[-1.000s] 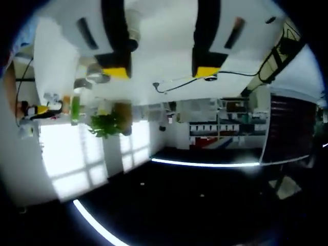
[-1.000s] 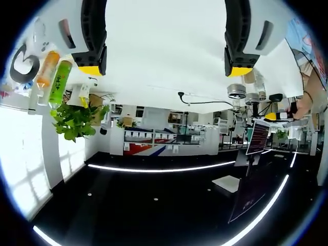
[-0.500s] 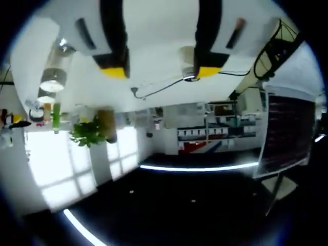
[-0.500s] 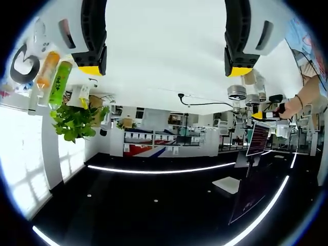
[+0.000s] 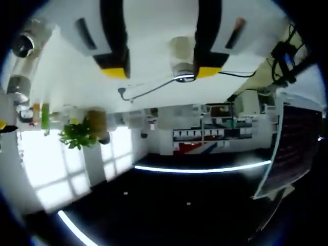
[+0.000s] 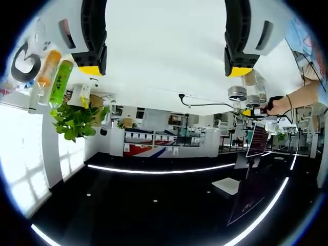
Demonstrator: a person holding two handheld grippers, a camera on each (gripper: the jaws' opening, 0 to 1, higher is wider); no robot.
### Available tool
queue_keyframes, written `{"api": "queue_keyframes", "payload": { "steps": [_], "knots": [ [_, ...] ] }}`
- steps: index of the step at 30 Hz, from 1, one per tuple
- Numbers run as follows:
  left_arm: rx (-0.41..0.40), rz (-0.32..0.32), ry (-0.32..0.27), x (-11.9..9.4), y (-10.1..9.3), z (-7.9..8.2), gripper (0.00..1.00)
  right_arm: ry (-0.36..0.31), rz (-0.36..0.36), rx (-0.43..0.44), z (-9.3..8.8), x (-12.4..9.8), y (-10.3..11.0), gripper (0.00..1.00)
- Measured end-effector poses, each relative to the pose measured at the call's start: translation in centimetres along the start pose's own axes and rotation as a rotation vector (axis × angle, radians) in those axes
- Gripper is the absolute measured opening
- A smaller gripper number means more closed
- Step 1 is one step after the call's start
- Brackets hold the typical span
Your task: Rotate the seasoning bottle until the label or dispensing opening points toward the visible target arrow and the bottle remains upright within the marked orientation range
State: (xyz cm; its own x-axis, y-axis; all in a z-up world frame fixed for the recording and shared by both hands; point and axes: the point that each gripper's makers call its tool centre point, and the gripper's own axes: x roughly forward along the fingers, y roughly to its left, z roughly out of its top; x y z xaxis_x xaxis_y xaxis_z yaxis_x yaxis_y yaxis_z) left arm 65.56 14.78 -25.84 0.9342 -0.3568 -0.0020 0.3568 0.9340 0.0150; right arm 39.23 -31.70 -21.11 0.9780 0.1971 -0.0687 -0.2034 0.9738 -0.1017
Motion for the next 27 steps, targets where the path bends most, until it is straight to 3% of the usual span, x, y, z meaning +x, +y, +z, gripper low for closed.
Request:
{"api": "queue_keyframes", "payload": {
  "steps": [3,7,12,15,16,18,23,27],
  "knots": [
    [0.041,0.028,-0.007,1.2,1.2,-0.3,0.5,-0.002,-0.001,-0.008,0.1,-0.1,-0.1,0.99],
    [-0.016,0.025,0.019,2.4,1.8,-1.3,0.49,0.002,-0.004,-0.007,0.0,0.0,-0.1,0.99],
    [0.014,0.065,0.026,3.3,3.1,-1.9,0.48,0.004,-0.006,-0.006,-0.1,0.0,-0.2,0.99],
    [-0.059,0.05,-0.011,4.0,3.6,-1.6,0.48,0.004,-0.008,-0.008,-0.1,-0.1,-0.2,0.99],
    [-0.056,0.063,0.004,4.2,3.9,-1.9,0.48,0.006,-0.009,-0.006,-0.1,0.0,-0.2,0.99],
    [-0.043,0.08,0.026,4.5,4.4,-2.4,0.48,0.007,-0.007,-0.005,-0.2,0.0,-0.2,0.99],
    [0.023,0.066,-0.024,5.5,3.7,-1.6,0.48,0.009,-0.003,-0.006,-0.2,0.1,0.0,0.99],
    [0.075,0.095,0.016,5.9,3.9,-2.3,0.48,0.003,-0.007,-0.014,-0.1,0.0,0.0,0.99]
  ]
}}
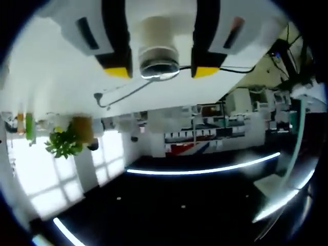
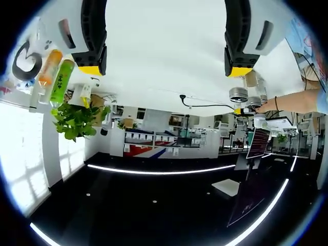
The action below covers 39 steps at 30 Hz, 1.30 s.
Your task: Rotate the seasoning bottle until the label or dispensing opening points toward the visible target arrow and the bottle remains upright within the marked orientation range
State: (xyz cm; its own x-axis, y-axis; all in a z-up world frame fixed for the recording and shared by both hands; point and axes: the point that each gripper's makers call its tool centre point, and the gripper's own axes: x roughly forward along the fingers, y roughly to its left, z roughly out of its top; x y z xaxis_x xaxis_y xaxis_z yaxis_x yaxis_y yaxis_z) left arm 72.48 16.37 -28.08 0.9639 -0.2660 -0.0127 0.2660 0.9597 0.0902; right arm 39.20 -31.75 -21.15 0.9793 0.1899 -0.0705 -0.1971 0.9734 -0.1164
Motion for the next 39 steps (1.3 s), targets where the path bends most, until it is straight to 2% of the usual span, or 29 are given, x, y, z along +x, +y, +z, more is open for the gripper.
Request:
{"api": "queue_keyframes", "payload": {
  "steps": [2,5,8,13,17,24,27,32,39],
  "knots": [
    [-0.053,0.018,-0.016,-0.1,0.4,0.0,0.48,-0.001,-0.001,0.0,0.0,0.0,-0.1,0.99],
    [-0.064,0.024,-0.016,0.1,0.5,-0.2,0.47,0.004,-0.004,0.003,-0.2,-0.1,-0.2,0.99],
    [-0.098,0.021,-0.016,0.3,0.2,-0.3,0.43,0.002,-0.011,0.002,-0.1,-0.3,-0.4,0.99],
    [-0.105,0.036,-0.032,0.6,0.2,-0.4,0.4,0.0,-0.014,-0.001,0.0,-0.4,-0.4,0.99],
    [-0.075,0.024,-0.049,0.8,0.0,-0.2,0.35,0.003,-0.015,0.004,-0.1,-0.4,-0.4,0.99],
    [-0.036,0.027,-0.078,0.8,-0.2,-0.2,0.35,0.005,-0.01,0.004,-0.2,-0.3,-0.2,0.98],
    [-0.076,0.037,-0.091,0.8,0.1,-0.2,0.34,0.007,-0.009,0.006,-0.3,-0.3,-0.2,0.98],
    [-0.059,0.032,-0.078,0.6,0.1,-0.2,0.34,0.009,-0.007,0.008,-0.3,-0.3,-0.2,0.98],
    [-0.091,0.035,-0.075,0.3,0.6,-0.1,0.34,0.021,0.006,0.007,-0.6,0.1,0.2,0.98]
  ]
}}
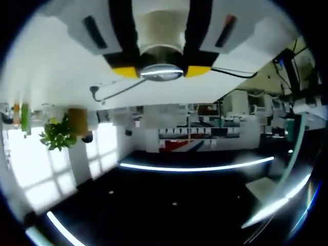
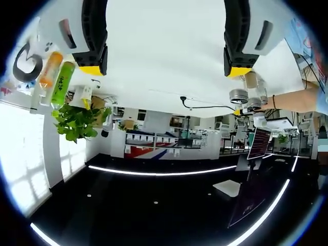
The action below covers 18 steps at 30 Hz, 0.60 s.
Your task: Rotate the seasoning bottle until the label or dispensing opening points toward the visible target arrow and the bottle remains upright within the marked orientation range
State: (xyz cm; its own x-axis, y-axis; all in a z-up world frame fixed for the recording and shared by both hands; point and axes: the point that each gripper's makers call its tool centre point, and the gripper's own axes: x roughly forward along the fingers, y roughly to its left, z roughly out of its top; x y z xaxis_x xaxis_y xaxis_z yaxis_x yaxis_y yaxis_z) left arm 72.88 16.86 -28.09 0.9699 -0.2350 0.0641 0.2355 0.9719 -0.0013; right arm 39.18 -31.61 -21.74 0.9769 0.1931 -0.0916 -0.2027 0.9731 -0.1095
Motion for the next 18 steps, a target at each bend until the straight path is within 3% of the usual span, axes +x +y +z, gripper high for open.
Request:
{"api": "queue_keyframes", "payload": {
  "steps": [4,10,18],
  "knots": [
    [0.042,-0.002,-0.025,-0.8,-0.2,1.1,0.34,0.001,0.005,-0.001,0.0,0.0,0.2,0.98],
    [0.08,-0.055,-0.064,-2.1,-1.1,3.6,0.34,0.001,-0.003,-0.002,0.0,-0.1,0.1,0.98],
    [0.067,-0.106,-0.064,-4.3,-2.2,5.2,0.34,0.007,0.016,-0.005,-0.2,0.2,0.7,0.98]
  ]
}}
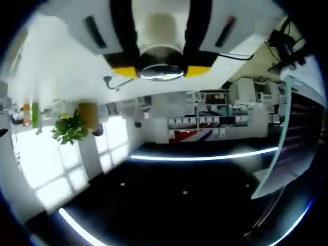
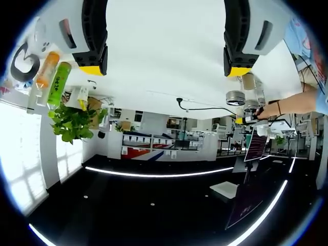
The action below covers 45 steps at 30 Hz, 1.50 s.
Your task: Rotate the seasoning bottle until the label or dispensing opening points toward the visible target arrow and the bottle remains upright within the marked orientation range
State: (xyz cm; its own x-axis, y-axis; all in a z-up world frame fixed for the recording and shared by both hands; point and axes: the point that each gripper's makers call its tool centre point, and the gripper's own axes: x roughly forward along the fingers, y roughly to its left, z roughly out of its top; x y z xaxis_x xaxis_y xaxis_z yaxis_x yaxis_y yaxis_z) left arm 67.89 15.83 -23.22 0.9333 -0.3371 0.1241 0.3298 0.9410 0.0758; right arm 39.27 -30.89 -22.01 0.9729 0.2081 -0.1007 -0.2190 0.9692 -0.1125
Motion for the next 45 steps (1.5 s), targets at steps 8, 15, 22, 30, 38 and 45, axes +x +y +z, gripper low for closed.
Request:
{"api": "queue_keyframes", "payload": {
  "steps": [8,15,22,30,38,45],
  "knots": [
    [0.001,-0.037,0.022,-3.0,-0.6,0.8,0.34,0.001,-0.001,0.0,0.0,0.0,0.0,0.98],
    [0.039,-0.14,0.009,-6.8,-3.4,1.3,0.34,-0.029,-0.005,-0.017,0.6,-0.2,0.1,0.99],
    [-0.011,-0.163,-0.024,-10.4,-4.8,2.4,0.34,-0.039,-0.017,-0.025,0.9,-0.5,-0.2,0.99],
    [-0.056,-0.182,-0.041,-13.2,-6.4,2.9,0.34,-0.041,-0.017,-0.026,1.0,-0.5,-0.2,0.99],
    [-0.067,-0.151,0.001,-15.1,-6.2,0.8,0.34,-0.037,-0.017,-0.02,0.9,-0.5,-0.2,0.99],
    [-0.08,-0.113,0.016,-16.5,-6.4,-0.6,0.34,-0.035,-0.014,-0.023,0.9,-0.4,-0.1,0.99]
  ]
}}
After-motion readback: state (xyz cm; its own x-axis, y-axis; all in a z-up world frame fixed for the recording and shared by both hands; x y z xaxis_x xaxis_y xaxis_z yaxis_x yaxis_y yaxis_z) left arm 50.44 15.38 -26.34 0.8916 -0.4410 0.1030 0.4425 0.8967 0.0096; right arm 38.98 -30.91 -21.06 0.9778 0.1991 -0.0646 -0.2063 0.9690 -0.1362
